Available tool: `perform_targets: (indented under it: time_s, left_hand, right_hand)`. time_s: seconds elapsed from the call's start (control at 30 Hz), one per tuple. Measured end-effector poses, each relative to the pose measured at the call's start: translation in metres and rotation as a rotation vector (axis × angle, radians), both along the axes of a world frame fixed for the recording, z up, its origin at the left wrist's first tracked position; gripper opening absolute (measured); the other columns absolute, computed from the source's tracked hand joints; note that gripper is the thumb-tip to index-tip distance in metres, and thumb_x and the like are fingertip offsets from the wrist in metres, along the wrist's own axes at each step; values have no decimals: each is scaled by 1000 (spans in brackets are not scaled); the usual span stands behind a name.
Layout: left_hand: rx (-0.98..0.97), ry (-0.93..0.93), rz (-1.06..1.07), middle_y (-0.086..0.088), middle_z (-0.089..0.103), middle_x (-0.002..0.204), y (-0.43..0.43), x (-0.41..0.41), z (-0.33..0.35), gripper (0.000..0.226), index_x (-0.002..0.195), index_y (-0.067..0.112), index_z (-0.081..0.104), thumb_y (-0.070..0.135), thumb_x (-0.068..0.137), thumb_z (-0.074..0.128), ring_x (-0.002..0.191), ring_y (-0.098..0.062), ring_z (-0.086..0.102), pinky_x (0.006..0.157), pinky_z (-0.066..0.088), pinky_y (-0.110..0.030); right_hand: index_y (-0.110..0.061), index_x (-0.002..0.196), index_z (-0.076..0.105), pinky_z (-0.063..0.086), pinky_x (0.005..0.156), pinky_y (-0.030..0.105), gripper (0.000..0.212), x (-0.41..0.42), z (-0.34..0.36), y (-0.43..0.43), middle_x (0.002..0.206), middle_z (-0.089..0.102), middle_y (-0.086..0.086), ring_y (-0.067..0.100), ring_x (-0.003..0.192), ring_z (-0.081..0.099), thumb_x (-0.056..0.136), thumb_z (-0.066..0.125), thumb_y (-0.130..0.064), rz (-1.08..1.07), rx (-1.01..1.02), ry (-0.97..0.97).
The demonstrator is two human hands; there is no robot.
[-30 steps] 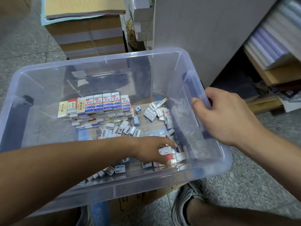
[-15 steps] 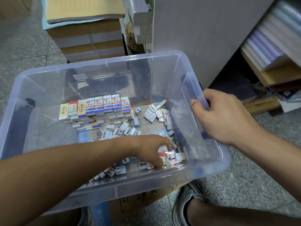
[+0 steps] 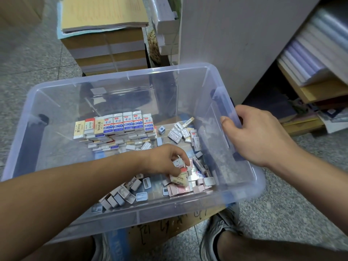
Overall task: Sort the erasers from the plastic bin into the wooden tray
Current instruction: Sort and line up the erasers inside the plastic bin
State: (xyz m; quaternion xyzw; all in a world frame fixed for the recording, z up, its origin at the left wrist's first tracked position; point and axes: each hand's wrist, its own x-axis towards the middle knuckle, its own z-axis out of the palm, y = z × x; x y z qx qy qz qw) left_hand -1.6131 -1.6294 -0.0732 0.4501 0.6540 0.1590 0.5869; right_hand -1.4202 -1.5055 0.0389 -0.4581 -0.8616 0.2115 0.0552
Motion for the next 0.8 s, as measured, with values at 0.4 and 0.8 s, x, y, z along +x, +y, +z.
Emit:
perform_targets:
  time_s: [0.4, 0.8]
  left_hand:
    - [233, -96, 518, -8, 52, 87, -52, -31, 98, 28, 100, 26, 75, 5, 82, 75, 78, -27, 48, 75, 54, -47]
    - [441, -200, 1061, -24, 72, 98, -137, -35, 158, 26, 103, 12, 67, -8, 86, 69, 75, -26, 70, 72, 64, -37]
  right_hand:
    - [-21, 96, 49, 36, 65, 35, 29, -12, 32, -21, 91, 51, -4, 24, 80, 49, 93, 57, -49, 40, 219, 8]
    - [-6, 101, 66, 54, 51, 26, 8, -108, 40, -130, 86, 74, 11, 18, 66, 69, 94, 69, -5, 35, -1163, 530]
